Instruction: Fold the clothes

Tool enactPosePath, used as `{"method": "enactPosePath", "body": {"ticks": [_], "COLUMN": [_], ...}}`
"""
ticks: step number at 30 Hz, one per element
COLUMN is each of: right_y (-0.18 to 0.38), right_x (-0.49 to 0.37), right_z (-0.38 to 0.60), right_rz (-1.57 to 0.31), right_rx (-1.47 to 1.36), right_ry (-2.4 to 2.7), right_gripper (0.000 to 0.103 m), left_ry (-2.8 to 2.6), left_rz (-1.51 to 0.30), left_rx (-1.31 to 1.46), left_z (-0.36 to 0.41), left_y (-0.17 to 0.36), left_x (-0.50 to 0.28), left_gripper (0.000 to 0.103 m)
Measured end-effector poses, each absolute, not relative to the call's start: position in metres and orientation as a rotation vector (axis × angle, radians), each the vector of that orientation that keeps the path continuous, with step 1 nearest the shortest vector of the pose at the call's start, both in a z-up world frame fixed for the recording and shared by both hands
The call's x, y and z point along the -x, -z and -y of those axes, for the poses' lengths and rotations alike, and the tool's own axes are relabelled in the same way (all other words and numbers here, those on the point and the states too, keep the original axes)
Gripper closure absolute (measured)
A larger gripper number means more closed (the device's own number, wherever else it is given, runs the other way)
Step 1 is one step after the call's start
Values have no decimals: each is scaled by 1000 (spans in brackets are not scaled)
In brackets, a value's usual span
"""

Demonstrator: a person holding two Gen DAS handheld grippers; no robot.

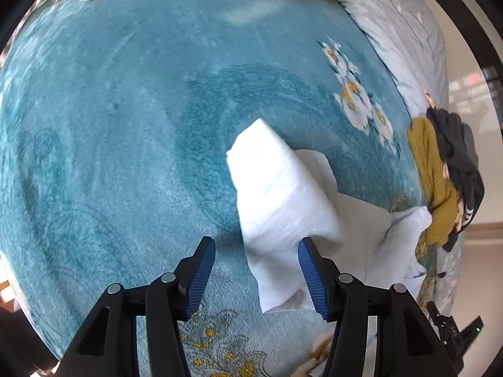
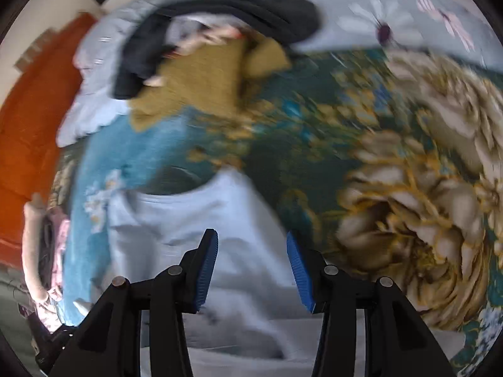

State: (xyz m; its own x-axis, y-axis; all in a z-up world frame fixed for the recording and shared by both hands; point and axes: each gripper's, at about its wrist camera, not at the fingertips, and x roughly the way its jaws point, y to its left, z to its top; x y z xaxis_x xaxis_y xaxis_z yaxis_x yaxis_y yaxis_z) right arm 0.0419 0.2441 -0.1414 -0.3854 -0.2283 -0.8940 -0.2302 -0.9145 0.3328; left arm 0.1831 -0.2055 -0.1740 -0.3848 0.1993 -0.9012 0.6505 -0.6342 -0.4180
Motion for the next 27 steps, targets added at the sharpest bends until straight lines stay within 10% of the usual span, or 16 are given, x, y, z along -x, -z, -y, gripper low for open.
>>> {"method": "enactPosePath", "body": {"ticks": [10, 13, 15, 18, 27], "right_y": [172, 174, 174, 163, 62], "right_x": [-22, -24, -27, -33, -61], "right_z": [-219, -212, -214, -213, -216], "right_rz": [-553, -493, -485, -454, -426], "right_rx": [1812, 1826, 1831, 1826, 1555], "right_ry": [-2487, -2457, -2444, -2471, -2749], "right_gripper": [56, 84, 97, 100, 101], "left_ry": [2143, 2123, 2117, 2115, 2317], "left_rz": [-1087, -1057, -985, -914, -906], "left_rx": [-1537, -1560, -1577, -1583, -1112], "left_z": [206, 207, 206, 205, 230], "left_y": [174, 183, 185, 184, 92], "left_x": [-178, -178, -176, -179, -217], "left_gripper": [27, 31, 48, 101, 100]}}
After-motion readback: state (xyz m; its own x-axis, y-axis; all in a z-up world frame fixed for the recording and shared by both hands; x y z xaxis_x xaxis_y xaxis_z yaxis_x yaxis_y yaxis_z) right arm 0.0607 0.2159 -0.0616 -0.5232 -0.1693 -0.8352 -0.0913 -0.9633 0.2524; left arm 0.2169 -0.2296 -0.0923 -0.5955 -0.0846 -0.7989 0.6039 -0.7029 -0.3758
